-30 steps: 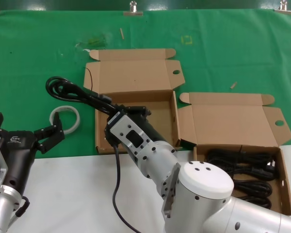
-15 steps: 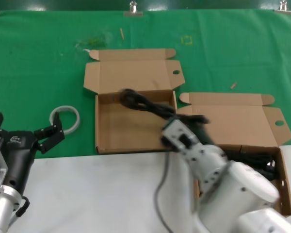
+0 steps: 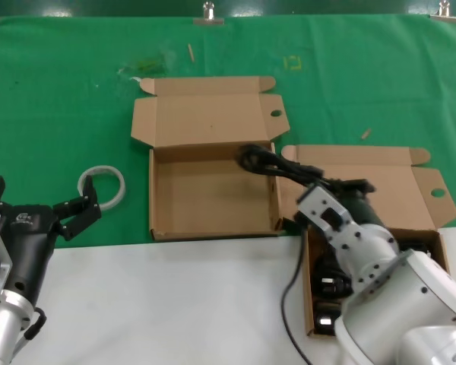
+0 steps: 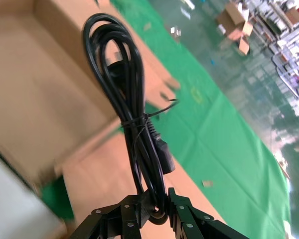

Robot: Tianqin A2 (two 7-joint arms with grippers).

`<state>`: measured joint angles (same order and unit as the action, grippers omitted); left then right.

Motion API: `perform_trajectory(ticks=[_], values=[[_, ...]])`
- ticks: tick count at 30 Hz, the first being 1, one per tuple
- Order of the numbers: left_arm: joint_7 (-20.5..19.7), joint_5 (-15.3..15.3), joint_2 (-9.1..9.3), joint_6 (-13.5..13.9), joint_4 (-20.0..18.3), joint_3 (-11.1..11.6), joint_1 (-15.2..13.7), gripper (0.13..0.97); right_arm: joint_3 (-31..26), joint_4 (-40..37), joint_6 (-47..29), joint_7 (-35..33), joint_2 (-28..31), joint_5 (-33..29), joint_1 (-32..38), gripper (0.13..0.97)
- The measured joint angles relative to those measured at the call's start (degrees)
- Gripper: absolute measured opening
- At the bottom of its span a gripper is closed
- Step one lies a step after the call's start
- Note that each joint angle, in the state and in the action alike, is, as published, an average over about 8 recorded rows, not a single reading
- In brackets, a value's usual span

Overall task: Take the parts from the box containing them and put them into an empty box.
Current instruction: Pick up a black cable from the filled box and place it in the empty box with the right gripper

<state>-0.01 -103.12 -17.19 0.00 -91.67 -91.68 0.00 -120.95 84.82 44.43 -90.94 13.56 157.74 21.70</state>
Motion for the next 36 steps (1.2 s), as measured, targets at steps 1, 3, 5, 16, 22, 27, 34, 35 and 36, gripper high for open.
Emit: perform_trajectory(ticks=[1,3,5,16,22,27,34,35,36], values=[[0.0,0.0,0.0,0.0,0.0,0.0,0.0,0.965,-0.63,-0.03,-0.16,0.71,0.0,0.0,0.32,0.185],[0.0,0.0,0.0,0.0,0.0,0.0,0.0,0.965,-2.22,-0.16,-0.49,2.47,0.0,0.0,1.09,0.185],[0.0,0.0,0.0,0.0,0.0,0.0,0.0,0.965,-3.95,-0.35,-0.8,4.28,0.0,0.0,1.91,0.185],[0.0,0.0,0.0,0.0,0.0,0.0,0.0,0.965,-13.77,-1.25,-1.93,14.89,0.01,0.0,6.16,0.185],[0.0,0.0,0.0,0.0,0.0,0.0,0.0,0.965,-19.2,-1.2,-2.14,20.92,0.07,0.0,8.66,0.185],[0.0,0.0,0.0,0.0,0.0,0.0,0.0,0.965,-23.35,-1.19,-2.27,25.54,0.18,0.0,10.73,0.185],[0.0,0.0,0.0,0.0,0.0,0.0,0.0,0.965,-25.93,-1.23,-2.41,28.53,0.4,0.0,12.04,0.185],[0.0,0.0,0.0,0.0,0.0,0.0,0.0,0.965,-25.97,-1.23,-2.41,28.58,0.42,0.0,12.06,0.185],[0.0,0.0,0.0,0.0,0.0,0.0,0.0,0.965,-26.0,-1.23,-2.41,28.61,0.43,0.0,12.08,0.189]])
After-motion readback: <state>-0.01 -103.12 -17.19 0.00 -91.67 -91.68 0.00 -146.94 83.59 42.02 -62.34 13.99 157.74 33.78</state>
